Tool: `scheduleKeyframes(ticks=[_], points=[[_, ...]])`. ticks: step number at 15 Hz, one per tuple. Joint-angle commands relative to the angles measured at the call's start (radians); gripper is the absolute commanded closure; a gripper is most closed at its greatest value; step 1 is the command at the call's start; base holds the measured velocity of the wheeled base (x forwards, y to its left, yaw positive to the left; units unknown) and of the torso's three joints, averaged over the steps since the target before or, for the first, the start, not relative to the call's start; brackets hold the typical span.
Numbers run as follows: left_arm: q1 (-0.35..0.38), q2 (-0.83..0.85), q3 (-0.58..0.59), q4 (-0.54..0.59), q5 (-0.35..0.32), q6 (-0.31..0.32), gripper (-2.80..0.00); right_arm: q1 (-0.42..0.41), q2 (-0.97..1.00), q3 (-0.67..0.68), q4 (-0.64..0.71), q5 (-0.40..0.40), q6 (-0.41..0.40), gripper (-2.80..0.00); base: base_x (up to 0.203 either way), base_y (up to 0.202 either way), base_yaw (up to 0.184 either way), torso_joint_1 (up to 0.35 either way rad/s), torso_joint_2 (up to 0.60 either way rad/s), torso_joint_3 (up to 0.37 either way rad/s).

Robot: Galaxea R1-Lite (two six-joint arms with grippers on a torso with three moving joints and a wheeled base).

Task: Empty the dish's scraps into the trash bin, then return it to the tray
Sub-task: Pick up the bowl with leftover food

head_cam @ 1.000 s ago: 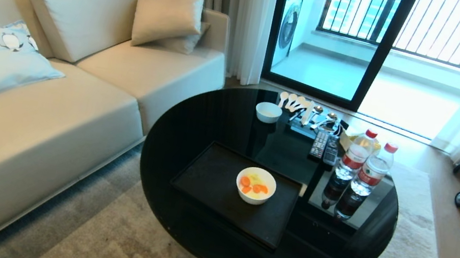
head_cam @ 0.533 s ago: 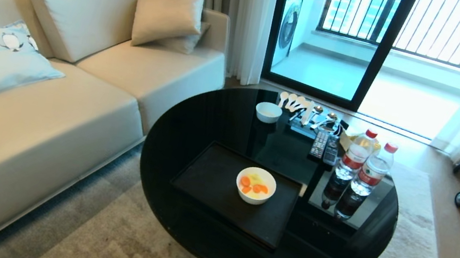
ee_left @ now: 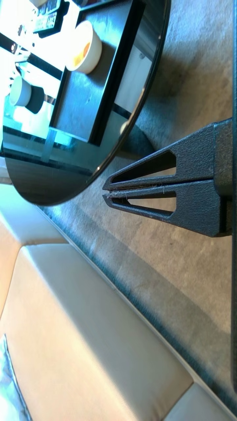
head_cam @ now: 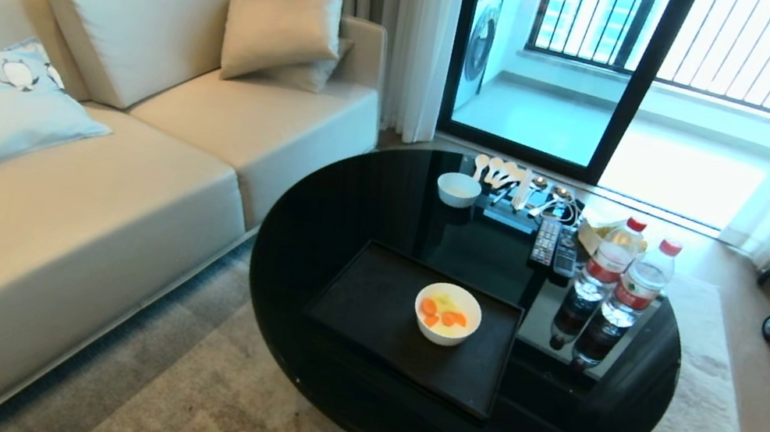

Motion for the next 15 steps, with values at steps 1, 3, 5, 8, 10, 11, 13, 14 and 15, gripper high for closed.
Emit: scheduleKeyframes(ticks=[1,3,5,8,10,11,13,14,15], points=[[0.0,0.0,0.0,-0.001,0.001,-0.001,0.0,0.001,0.001,0.0,0.0,0.001,-0.002,0.0,0.0,0.189,-0.001,0.002,0.01,0.002],[0.0,0.0,0.0,-0.001,0.001,-0.001,0.0,0.001,0.001,0.0,0.0,0.001,-0.002,0.0,0.0,0.187,-0.001,0.001,0.0,0.005],[0.0,0.0,0.0,-0.001,0.001,-0.001,0.0,0.0,0.001,0.0,0.0,0.001,-0.002,0.0,0.0,0.187,-0.003,0.002,0.0,0.002],[0.0,0.0,0.0,-0.001,0.001,-0.001,0.0,0.001,0.001,0.0,0.0,0.001,-0.004,0.0,0.0,0.185,-0.004,0.003,0.0,0.002],[0.0,0.0,0.0,-0.001,0.001,-0.001,0.0,0.0,0.001,0.0,0.0,0.001,-0.005,0.0,0.0,0.116,0.003,0.003,0.0,0.004],[0.0,0.0,0.0,-0.001,0.001,-0.001,0.0,0.001,0.001,0.0,0.0,0.001,-0.005,0.0,0.0,0.0,0.0,0.0,0.0,0.0],[0.0,0.0,0.0,-0.001,0.001,-0.001,0.0,0.001,0.001,0.0,0.0,0.001,-0.005,0.0,0.0,0.0,0.0,0.0,0.0,0.0],[0.0,0.0,0.0,-0.001,0.001,-0.001,0.0,0.0,0.001,0.0,0.0,0.001,-0.005,0.0,0.0,0.0,0.0,0.0,0.0,0.0],[0.0,0.0,0.0,0.0,0.001,-0.001,0.0,0.001,0.001,0.0,0.0,0.001,-0.005,0.0,0.0,0.0,0.0,0.0,0.0,0.0]])
